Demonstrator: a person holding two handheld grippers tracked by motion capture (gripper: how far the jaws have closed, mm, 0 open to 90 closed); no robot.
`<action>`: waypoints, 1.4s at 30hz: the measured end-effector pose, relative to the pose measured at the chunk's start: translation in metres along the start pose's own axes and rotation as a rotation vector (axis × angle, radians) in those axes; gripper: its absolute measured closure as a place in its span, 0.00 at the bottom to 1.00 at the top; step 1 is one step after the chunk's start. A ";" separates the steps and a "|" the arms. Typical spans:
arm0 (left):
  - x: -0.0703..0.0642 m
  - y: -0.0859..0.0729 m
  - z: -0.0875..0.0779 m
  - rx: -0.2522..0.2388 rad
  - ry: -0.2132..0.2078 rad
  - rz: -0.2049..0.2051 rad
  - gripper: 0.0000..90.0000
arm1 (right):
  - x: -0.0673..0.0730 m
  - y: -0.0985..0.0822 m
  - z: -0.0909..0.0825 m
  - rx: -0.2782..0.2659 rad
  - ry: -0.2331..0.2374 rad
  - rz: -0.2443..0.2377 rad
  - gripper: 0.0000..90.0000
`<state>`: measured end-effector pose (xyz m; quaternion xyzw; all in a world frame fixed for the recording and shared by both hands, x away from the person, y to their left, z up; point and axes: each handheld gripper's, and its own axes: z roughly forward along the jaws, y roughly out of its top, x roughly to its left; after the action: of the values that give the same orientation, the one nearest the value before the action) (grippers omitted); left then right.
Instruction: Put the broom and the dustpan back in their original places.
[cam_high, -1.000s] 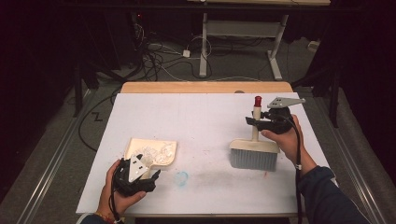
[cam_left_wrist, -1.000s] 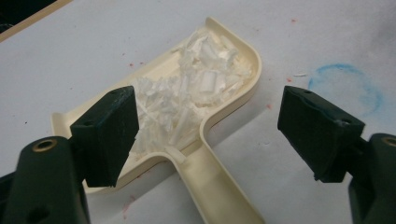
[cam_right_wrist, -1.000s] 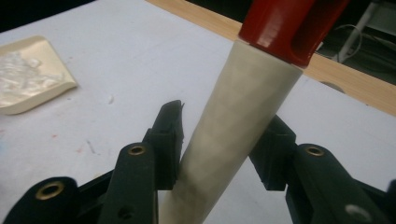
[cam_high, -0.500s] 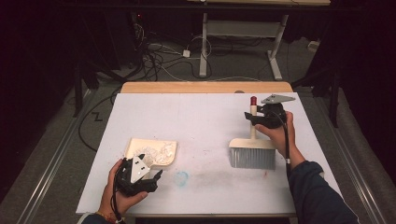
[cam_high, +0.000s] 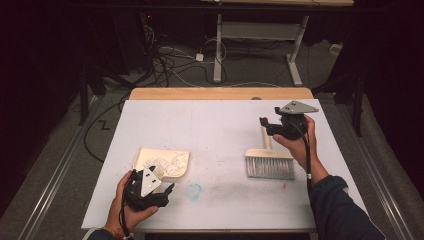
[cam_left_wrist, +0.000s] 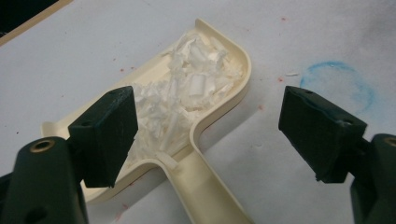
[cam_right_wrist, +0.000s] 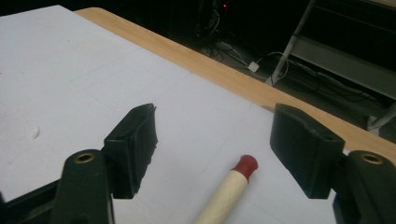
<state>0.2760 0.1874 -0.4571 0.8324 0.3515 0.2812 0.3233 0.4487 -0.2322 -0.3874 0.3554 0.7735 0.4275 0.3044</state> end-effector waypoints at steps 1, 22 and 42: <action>0.000 0.000 0.000 -0.002 0.002 -0.002 0.21 | 0.002 0.000 -0.001 0.003 0.005 -0.001 0.32; -0.003 -0.001 -0.003 -0.009 0.025 0.001 0.19 | 0.021 -0.005 -0.057 -0.117 -0.007 -0.048 0.20; -0.002 -0.001 -0.006 -0.030 0.056 0.029 0.18 | 0.034 -0.016 -0.103 -0.154 0.016 -0.113 0.20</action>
<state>0.2704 0.1882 -0.4550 0.8242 0.3439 0.3145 0.3216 0.3451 -0.2565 -0.3604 0.2834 0.7595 0.4708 0.3482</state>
